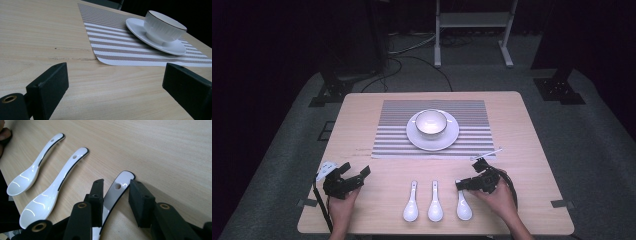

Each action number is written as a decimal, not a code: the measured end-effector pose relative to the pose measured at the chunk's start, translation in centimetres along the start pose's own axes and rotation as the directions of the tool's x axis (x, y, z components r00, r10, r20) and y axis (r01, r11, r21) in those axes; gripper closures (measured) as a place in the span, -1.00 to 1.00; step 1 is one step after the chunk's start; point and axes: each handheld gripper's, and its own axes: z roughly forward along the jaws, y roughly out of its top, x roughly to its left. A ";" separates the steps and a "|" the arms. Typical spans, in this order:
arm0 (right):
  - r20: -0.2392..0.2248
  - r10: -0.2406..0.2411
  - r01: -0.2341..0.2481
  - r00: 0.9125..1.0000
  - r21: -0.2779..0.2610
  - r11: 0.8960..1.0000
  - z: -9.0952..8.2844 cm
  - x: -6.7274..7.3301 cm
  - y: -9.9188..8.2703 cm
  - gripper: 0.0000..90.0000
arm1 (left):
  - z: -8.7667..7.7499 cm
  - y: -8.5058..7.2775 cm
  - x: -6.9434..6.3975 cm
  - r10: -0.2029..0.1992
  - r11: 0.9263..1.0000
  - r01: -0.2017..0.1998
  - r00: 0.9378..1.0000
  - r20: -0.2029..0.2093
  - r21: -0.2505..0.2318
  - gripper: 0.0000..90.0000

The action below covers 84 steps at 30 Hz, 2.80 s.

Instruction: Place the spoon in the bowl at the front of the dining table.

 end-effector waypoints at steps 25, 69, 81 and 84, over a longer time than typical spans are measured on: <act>-0.024 0.002 -0.001 1.000 0.008 1.000 -1.1 0.0 -0.3 0.90 | 0.0 0.0 0.0 0.002 1.000 -0.002 1.000 -0.001 0.004 -0.88; -0.344 0.149 -0.233 0.927 -0.217 0.948 -4.6 -2.2 1.7 0.88 | 0.0 0.0 0.0 -0.001 1.000 0.001 1.000 0.002 0.000 -0.88; -0.358 0.174 -0.268 0.918 -0.234 0.934 -4.6 -2.4 3.8 0.88 | 0.0 0.0 0.0 -0.005 1.000 0.005 1.000 0.003 -0.001 -0.88; -0.358 0.173 -0.271 0.918 -0.243 0.931 -4.5 -2.2 4.6 0.88 | 0.0 0.0 0.1 -0.006 1.000 0.006 1.000 0.003 -0.001 -0.88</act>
